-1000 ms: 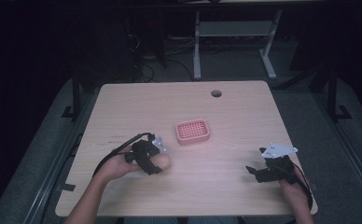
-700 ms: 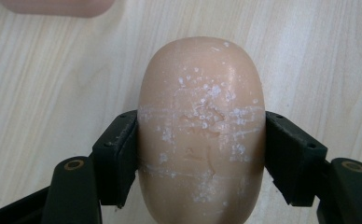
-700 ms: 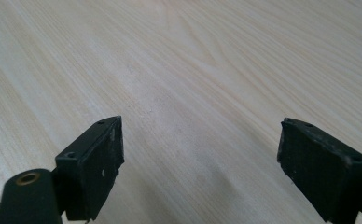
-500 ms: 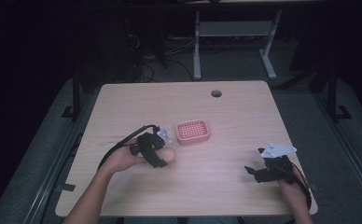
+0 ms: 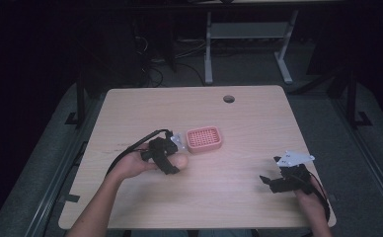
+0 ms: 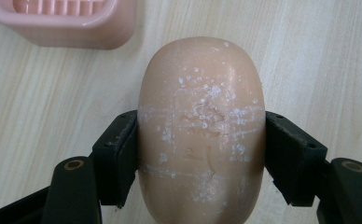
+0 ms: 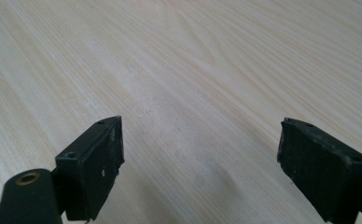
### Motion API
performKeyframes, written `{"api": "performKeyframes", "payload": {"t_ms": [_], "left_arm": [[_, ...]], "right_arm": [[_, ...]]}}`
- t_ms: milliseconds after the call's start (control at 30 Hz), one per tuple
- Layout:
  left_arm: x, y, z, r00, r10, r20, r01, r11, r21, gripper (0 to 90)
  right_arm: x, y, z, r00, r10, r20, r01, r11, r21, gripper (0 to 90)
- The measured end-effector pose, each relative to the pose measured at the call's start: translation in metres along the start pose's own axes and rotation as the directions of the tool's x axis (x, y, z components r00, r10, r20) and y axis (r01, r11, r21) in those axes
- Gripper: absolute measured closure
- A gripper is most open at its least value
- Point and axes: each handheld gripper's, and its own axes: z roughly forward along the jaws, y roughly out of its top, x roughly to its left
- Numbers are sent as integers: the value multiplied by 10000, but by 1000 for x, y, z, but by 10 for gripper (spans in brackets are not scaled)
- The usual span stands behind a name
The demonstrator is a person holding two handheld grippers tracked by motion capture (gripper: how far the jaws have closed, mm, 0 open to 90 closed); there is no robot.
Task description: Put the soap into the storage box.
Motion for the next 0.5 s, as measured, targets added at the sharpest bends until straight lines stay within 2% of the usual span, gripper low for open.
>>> {"api": "performKeyframes", "payload": {"t_ms": [500], "left_arm": [[5,8,-8,9998,88,-163,-90,9998,-171,323]], "right_arm": [[0,0,-1,10000,2,39,-2,10000,-4,140]]}}
